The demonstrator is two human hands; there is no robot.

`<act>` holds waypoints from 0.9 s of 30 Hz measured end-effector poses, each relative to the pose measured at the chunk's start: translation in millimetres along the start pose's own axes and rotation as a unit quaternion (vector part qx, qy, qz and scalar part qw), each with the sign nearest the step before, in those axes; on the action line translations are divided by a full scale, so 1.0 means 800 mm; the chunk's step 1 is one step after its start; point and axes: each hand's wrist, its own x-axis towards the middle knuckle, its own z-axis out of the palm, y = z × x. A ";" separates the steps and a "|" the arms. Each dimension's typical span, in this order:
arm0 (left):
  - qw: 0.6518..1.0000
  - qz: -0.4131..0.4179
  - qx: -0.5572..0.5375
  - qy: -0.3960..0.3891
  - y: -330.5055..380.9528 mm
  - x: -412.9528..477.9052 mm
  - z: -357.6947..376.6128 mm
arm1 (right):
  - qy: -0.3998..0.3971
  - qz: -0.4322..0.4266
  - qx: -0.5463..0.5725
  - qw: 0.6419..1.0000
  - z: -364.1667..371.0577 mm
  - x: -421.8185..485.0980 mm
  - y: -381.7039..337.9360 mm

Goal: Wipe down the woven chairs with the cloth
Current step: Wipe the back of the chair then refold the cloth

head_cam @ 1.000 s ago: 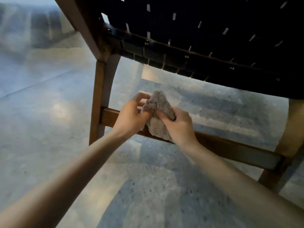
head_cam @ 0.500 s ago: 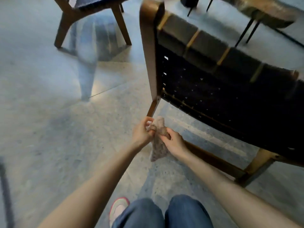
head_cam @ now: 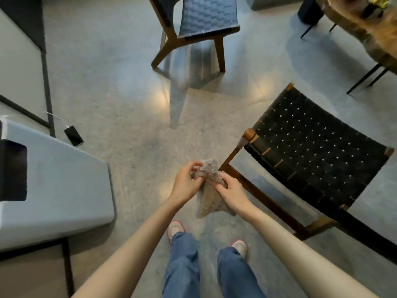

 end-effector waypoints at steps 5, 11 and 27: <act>0.999 0.046 -0.009 -0.014 0.065 0.003 -0.056 | 0.010 -0.036 -0.004 0.999 -0.009 0.001 -0.076; 0.991 0.122 0.030 -0.046 0.143 0.041 -0.107 | 0.076 -0.095 0.019 0.992 -0.021 0.024 -0.145; 0.946 0.236 0.165 -0.147 0.332 0.328 -0.128 | 0.229 -0.081 0.093 0.966 -0.157 0.234 -0.265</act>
